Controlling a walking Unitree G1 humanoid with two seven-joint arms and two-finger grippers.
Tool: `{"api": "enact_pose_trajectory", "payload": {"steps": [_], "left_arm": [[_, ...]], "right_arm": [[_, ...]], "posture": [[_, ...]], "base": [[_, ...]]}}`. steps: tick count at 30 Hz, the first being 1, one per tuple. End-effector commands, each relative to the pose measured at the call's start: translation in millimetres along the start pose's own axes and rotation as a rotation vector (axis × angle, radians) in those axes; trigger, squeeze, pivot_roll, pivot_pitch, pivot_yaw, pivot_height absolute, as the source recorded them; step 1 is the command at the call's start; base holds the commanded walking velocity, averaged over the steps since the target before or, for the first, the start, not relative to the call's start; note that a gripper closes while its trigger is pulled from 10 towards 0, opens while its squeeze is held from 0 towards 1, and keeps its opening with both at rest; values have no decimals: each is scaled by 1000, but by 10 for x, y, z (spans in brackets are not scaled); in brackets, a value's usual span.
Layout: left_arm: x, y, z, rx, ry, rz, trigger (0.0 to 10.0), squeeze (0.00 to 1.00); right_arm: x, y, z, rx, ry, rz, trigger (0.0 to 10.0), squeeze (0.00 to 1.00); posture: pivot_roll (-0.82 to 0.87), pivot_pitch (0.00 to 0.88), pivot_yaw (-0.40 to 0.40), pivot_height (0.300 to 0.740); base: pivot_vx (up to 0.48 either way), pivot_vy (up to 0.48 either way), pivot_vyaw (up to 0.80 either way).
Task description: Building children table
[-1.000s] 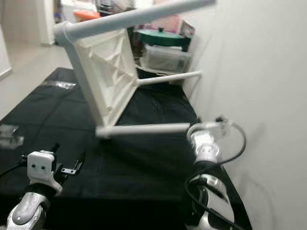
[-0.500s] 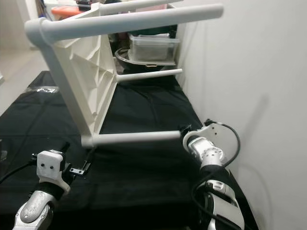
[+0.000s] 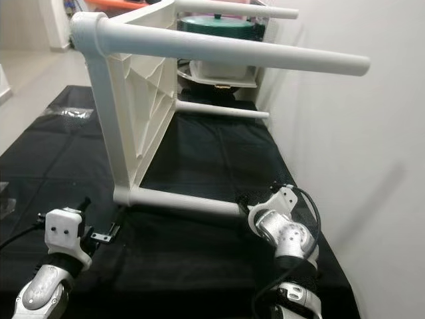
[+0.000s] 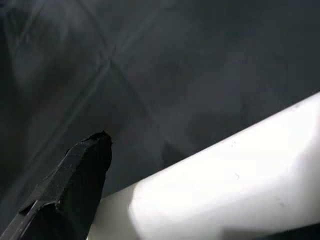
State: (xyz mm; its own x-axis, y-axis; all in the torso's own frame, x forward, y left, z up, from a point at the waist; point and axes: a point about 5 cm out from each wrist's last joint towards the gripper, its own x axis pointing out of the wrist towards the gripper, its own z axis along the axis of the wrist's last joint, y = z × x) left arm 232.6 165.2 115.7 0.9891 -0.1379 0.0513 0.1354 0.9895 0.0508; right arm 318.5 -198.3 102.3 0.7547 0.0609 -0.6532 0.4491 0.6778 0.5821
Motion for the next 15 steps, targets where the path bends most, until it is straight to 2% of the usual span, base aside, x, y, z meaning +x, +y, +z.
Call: {"api": "enact_pose_trajectory", "payload": {"steps": [1,2,4,8,9,10,11,12,13,14,15], "left_arm": [[-11,12,-43,8,17,-5,10000,0],[-11,14,-43,7,17,-5,10000,0],[-13,21,-45,6,17,-2,10000,0],[-11,28,-47,3,16,0,10000,0],[-11,28,-47,3,16,0,10000,0],[-11,28,-48,2,17,0,10000,0],[-11,28,-48,2,17,0,10000,0],[-10,28,-48,1,17,-1,10000,0],[-8,27,-49,-1,17,-1,10000,0],[-8,27,-49,-1,17,-1,10000,0],[-7,27,-50,-2,16,0,10000,0]], "right_arm": [[-37,-47,-100,-37,62,-33,10000,1000],[-66,-66,-84,-26,55,-38,10000,1000],[-146,-85,-12,57,6,-50,10000,1000],[-276,-42,155,280,-102,-82,10000,1000],[-276,-42,155,280,-102,-82,10000,1000],[-320,-25,193,348,-123,-99,10000,863],[-320,-25,193,348,-123,-99,10000,863],[-352,-15,216,394,-134,-111,10000,863],[-385,6,275,447,-164,-101,10000,0],[-385,6,275,447,-164,-101,10000,0],[-426,21,341,501,-198,-93,10000,0]], "posture": [[12,0,-140,740],[12,0,-140,740],[8,0,-140,740],[-2,0,-138,740],[-2,0,-138,740],[-2,0,-138,740],[-2,0,-138,740],[-2,0,-138,740],[-8,0,-139,740],[-8,0,-139,740],[-8,0,-140,740]], "base": [[0,0,0],[0,0,0],[0,0,0],[0,0,0],[0,0,0],[0,0,0],[0,0,0],[0,0,0],[0,0,0],[0,0,0],[0,0,0]]}}
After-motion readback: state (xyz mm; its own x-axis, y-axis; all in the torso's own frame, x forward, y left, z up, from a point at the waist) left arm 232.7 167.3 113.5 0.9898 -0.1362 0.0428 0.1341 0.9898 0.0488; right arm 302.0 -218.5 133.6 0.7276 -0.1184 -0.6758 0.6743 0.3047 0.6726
